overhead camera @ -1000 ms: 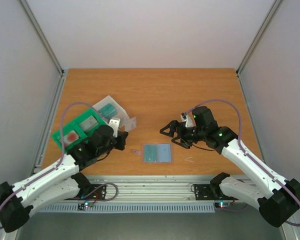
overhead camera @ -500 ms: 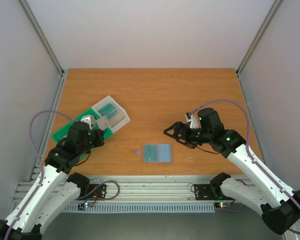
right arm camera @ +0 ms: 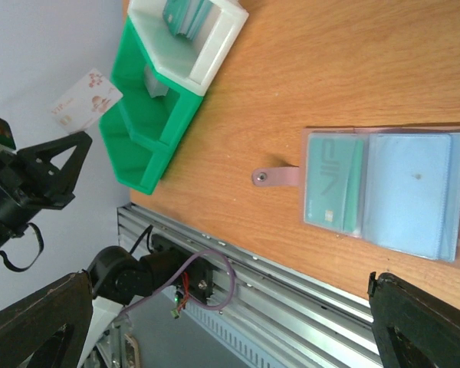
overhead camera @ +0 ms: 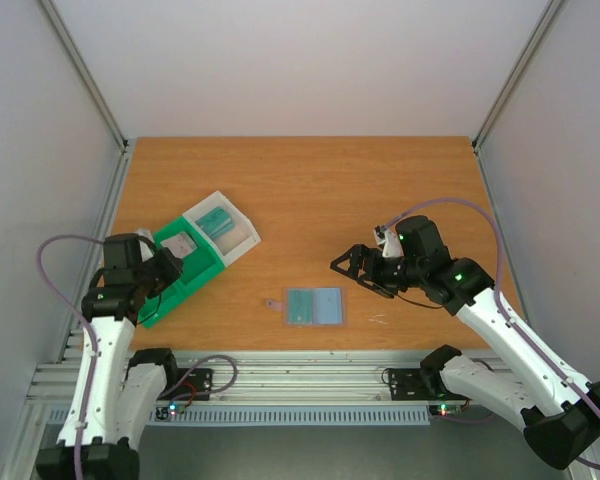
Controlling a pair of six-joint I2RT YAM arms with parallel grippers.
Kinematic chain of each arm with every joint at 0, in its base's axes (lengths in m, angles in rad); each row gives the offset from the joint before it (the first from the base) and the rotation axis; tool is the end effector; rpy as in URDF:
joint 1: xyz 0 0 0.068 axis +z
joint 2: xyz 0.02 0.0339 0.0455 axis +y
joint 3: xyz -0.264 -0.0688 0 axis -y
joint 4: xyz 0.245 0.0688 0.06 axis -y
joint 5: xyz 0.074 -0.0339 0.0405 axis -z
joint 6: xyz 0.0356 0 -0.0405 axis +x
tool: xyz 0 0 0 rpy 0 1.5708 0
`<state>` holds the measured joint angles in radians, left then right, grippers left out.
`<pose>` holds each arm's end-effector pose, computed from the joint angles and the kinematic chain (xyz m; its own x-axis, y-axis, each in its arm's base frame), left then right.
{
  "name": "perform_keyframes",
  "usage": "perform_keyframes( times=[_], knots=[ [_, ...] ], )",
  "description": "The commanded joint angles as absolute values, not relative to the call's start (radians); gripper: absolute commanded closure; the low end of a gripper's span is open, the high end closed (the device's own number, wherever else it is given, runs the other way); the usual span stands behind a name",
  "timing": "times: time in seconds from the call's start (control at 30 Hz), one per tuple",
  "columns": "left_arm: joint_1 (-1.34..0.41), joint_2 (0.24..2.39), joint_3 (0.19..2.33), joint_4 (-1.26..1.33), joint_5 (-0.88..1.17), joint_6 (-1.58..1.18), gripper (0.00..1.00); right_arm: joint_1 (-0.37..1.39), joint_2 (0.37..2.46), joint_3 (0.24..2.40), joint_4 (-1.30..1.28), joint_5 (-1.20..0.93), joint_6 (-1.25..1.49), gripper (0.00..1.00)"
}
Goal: Take the credit cards out of the card holder
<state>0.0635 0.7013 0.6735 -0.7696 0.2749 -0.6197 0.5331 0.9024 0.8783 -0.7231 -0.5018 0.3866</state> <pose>0.1408 -0.0007 0.2595 -0.6558 -0.6018 -0.4559 -0.3104 0.7653 -0.5638 0.1463 0.1062 0.3033 -0.8247 -0.1028 -0.5562 -0.4735 0.6635 0.5794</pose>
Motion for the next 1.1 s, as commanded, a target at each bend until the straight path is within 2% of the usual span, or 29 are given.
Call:
perform_keyframes(
  times=[0.0, 0.5, 1.07],
  knots=[
    [0.146, 0.773, 0.711, -0.719, 0.382, -0.614, 1.0, 0.528, 0.913, 0.898, -0.747, -0.476, 0.371, 0.02],
    [0.217, 1.027, 0.71, -0.56, 0.326, -0.597, 1.0, 0.529, 0.917, 0.942, -0.8, -0.428, 0.344, 0.02],
    [0.239, 1.201, 0.714, -0.421, 0.349, -0.595, 1.0, 0.529, 0.94, 0.938, -0.794, -0.393, 0.338, 0.02]
  ],
)
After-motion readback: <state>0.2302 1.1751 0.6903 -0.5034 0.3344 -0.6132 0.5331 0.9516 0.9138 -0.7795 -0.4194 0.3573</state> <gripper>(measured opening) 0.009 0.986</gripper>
